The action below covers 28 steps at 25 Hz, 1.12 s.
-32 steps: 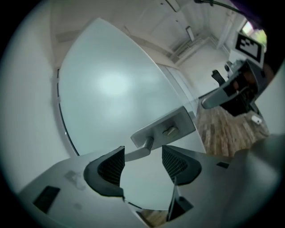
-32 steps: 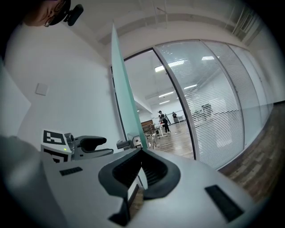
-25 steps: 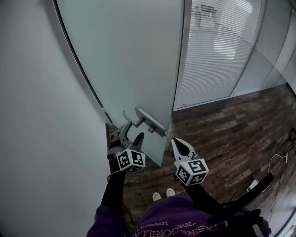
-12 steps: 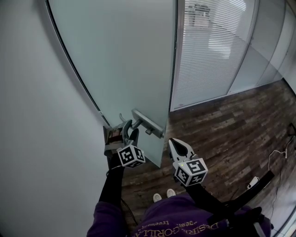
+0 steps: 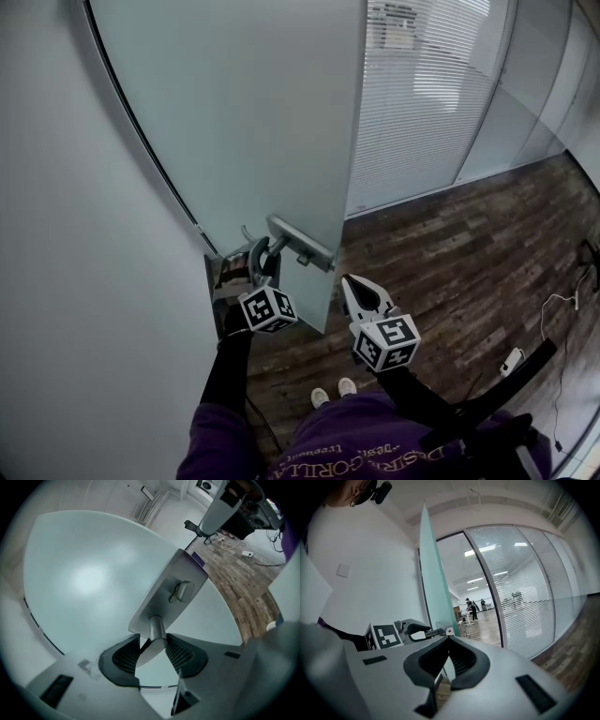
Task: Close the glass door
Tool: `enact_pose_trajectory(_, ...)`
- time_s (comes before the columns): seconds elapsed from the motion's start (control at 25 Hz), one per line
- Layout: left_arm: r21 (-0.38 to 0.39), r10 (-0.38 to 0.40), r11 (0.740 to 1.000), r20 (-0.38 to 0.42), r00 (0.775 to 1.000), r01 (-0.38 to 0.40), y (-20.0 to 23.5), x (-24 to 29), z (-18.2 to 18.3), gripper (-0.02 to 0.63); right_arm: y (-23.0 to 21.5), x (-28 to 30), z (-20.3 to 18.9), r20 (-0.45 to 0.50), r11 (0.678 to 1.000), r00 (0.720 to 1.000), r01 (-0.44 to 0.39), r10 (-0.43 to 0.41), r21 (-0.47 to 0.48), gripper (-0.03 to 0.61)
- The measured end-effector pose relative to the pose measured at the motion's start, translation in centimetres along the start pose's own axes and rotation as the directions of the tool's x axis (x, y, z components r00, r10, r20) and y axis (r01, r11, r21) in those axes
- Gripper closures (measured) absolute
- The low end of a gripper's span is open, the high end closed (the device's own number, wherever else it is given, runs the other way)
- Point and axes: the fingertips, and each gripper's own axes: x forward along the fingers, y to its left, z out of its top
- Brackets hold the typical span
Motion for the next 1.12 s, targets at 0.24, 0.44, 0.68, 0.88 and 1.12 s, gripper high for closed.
enact_pose_trajectory(0.24,0.017,-0.032,0.999,-0.067,0.997,0.033,-0.1,0.4,0.4,0.448,-0.3,0.1,-0.1,-0.005,0.999,1.0,0.027,-0.027,-0.024,0.581)
enact_pose_trajectory(0.44,0.021,-0.047,0.999,-0.098,0.994,0.049,0.1,1.1,0.8,0.448,-0.6,0.4,0.3,-0.006,0.998,0.998,0.058,-0.058,-0.023,0.581)
enact_pose_trajectory(0.68,0.021,-0.069,0.997,-0.097,0.993,0.072,-0.2,2.5,2.0,0.448,-1.4,0.8,0.5,-0.006,0.997,0.997,0.072,-0.072,-0.033,0.581)
enact_pose_trajectory(0.88,0.031,-0.087,0.995,-0.091,0.992,0.09,-0.6,3.2,2.0,0.448,-1.4,1.6,0.0,-0.005,0.997,0.998,0.07,-0.07,-0.042,0.581)
enact_pose_trajectory(1.12,0.049,-0.101,0.993,-0.118,0.988,0.107,-1.0,4.1,2.0,0.449,-2.4,2.7,0.6,0.003,0.997,0.999,0.054,-0.054,-0.051,0.581)
